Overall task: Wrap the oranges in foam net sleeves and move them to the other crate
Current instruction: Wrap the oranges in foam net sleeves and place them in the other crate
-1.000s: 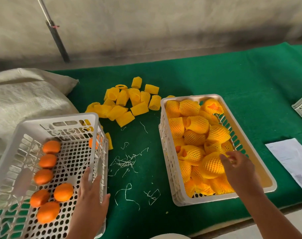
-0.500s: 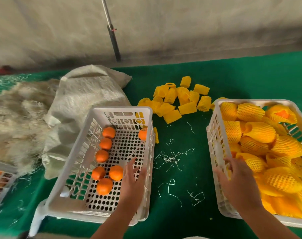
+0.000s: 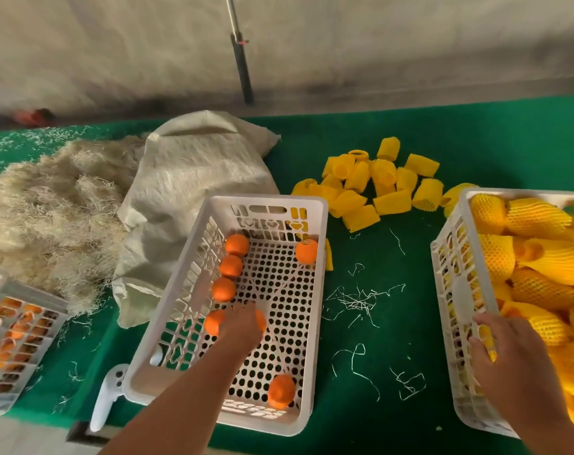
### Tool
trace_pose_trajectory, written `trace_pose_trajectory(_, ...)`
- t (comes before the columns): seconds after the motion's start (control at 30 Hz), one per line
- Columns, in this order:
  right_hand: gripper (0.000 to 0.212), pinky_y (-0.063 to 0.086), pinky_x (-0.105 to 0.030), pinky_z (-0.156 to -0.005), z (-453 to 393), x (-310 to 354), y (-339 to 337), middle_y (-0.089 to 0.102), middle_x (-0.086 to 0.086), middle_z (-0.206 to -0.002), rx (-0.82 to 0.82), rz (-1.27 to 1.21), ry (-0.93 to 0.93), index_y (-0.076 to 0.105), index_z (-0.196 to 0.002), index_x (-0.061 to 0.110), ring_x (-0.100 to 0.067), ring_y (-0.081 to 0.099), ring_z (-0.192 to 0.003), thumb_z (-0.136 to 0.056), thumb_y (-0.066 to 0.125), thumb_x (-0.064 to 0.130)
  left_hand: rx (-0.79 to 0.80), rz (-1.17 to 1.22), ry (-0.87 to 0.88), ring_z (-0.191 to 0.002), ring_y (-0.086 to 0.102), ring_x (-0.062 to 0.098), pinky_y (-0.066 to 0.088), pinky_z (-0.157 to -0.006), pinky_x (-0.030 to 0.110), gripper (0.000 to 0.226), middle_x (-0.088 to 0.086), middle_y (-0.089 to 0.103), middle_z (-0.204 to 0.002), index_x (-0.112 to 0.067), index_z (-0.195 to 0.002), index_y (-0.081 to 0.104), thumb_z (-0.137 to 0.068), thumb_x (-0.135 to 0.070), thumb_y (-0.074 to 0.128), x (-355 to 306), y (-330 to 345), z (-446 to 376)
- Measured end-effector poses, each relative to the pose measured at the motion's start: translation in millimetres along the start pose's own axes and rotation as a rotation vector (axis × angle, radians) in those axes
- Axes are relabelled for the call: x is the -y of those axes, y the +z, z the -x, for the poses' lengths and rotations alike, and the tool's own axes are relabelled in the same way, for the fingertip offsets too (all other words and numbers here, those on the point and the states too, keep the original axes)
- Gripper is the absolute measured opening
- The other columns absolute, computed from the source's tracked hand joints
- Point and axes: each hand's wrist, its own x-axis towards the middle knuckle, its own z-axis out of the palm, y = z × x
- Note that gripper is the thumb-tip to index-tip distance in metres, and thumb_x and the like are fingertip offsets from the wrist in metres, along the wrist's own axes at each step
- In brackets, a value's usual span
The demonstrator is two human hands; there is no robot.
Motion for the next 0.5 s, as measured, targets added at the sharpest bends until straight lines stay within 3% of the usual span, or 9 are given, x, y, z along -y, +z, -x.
trace_pose_trajectory(0.1,0.051,0.063,-0.058,-0.082,-0.8,3.0,-1.4,0.051,-0.010,-0.114,0.003,0.005,-0.002,0.060,-0.122,0.012,-0.041,0.058,-0.114,-0.078,0.084,0.002,0.041,-0.090,-0.012,-0.130,0.050,0.028,0.048,-0.106,0.047,0.063,0.007,0.052,-0.138,-0.023,-0.141,0.045,-0.086,-0.034,0.074,-6.5,6.3,-7.2)
trace_pose_trajectory(0.23,0.052,0.062,-0.055,-0.083,-0.9,3.9,-1.1,0.052,-0.009,-0.114,0.001,0.006,-0.005,0.061,-0.120,0.011,-0.039,0.060,-0.112,-0.076,0.086,0.002,-0.057,-0.011,-0.025,-0.109,0.060,0.021,0.055,-0.091,0.041,0.051,-0.001,0.062,-0.119,-0.026,-0.121,0.050,-0.079,-0.033,0.079,-14.0,12.6,-6.7)
trace_pose_trajectory(0.37,0.051,0.061,-0.053,-0.084,-2.3,3.2,0.5,0.052,-0.008,-0.115,0.005,-0.014,0.017,0.061,-0.121,0.013,-0.038,0.061,-0.112,-0.078,0.086,0.003,-0.279,0.573,0.010,-0.095,0.067,0.014,0.059,-0.078,0.034,0.064,-0.014,0.062,-0.103,-0.037,-0.124,0.050,-0.073,-0.040,0.089,-34.8,-15.3,8.6)
trace_pose_trajectory(0.43,0.051,0.061,-0.053,-0.084,-2.8,2.7,1.3,0.052,-0.008,-0.117,0.015,-0.006,0.029,0.061,-0.121,0.014,-0.037,0.060,-0.113,-0.078,0.086,0.005,-0.374,0.812,0.077,-0.088,0.066,0.007,0.060,-0.074,0.032,0.064,-0.020,0.059,-0.101,-0.052,-0.118,0.045,-0.070,-0.054,0.088,-51.4,-40.2,26.8)
trace_pose_trajectory(0.5,0.051,0.062,-0.055,-0.084,-2.5,2.5,1.1,0.052,-0.009,-0.118,0.007,-0.002,0.028,0.061,-0.122,0.013,-0.038,0.059,-0.115,-0.078,0.086,0.005,-0.411,1.021,0.197,-0.084,0.070,0.006,0.060,-0.070,0.026,0.062,-0.019,0.063,-0.102,-0.054,-0.117,0.047,-0.070,-0.063,0.086,-70.0,-61.9,48.1)
